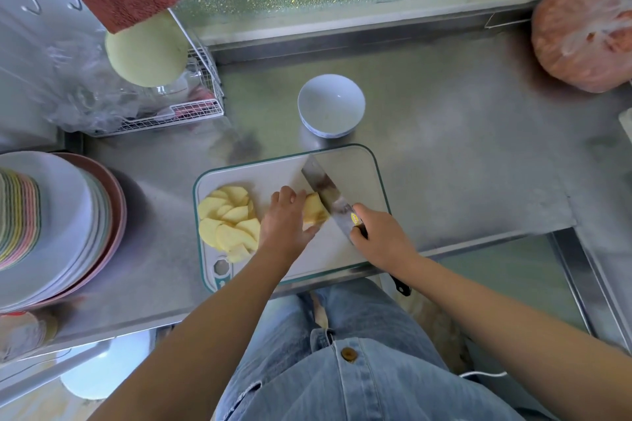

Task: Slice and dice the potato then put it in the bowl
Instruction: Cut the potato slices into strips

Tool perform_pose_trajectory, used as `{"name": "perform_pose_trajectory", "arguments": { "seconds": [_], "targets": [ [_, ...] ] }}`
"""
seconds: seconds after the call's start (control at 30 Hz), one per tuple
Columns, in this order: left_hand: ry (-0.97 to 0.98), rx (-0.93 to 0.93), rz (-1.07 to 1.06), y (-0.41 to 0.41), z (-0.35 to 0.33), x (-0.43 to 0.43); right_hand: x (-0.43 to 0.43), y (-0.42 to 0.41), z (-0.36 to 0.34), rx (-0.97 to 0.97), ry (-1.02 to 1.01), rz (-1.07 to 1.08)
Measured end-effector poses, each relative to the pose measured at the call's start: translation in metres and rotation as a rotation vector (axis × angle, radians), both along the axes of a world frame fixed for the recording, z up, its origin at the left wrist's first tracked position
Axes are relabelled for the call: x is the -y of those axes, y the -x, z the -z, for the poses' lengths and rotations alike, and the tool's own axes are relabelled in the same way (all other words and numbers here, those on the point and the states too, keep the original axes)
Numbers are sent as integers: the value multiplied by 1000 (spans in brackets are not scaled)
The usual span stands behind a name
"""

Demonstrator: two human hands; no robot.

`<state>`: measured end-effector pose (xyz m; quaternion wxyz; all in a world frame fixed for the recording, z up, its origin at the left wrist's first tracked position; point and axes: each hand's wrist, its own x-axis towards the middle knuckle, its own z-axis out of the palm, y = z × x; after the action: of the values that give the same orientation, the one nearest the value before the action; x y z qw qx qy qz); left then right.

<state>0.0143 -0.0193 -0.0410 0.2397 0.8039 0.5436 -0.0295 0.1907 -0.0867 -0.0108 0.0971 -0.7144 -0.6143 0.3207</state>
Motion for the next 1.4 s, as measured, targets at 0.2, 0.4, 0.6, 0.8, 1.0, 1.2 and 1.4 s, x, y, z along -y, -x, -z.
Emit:
{"name": "perform_pose_trajectory", "arguments": {
  "seconds": [0.2, 0.4, 0.6, 0.8, 1.0, 1.2, 1.4],
  "targets": [
    [26, 35, -2, 0, -3, -4, 1, -2, -2, 10, -19, 19],
    [-3, -2, -24, -9, -3, -2, -3, -9, -5, 59, -30, 38],
    [-31, -66, 4, -12, -4, 1, -5, -5, -4, 73, -40, -32],
    [-5, 2, -88, -10, -5, 5, -6, -3, -4, 68, -32, -104],
    [-32, 4, -118, -13, 0, 5, -7, -6, -1, 79, -4, -116],
    [-38, -4, -111, -13, 1, 8, -8, -5, 1, 109, 11, -141],
    [24, -25, -35, -11, -3, -6, -7, -15, 2, 30, 19, -68]
  ]
}}
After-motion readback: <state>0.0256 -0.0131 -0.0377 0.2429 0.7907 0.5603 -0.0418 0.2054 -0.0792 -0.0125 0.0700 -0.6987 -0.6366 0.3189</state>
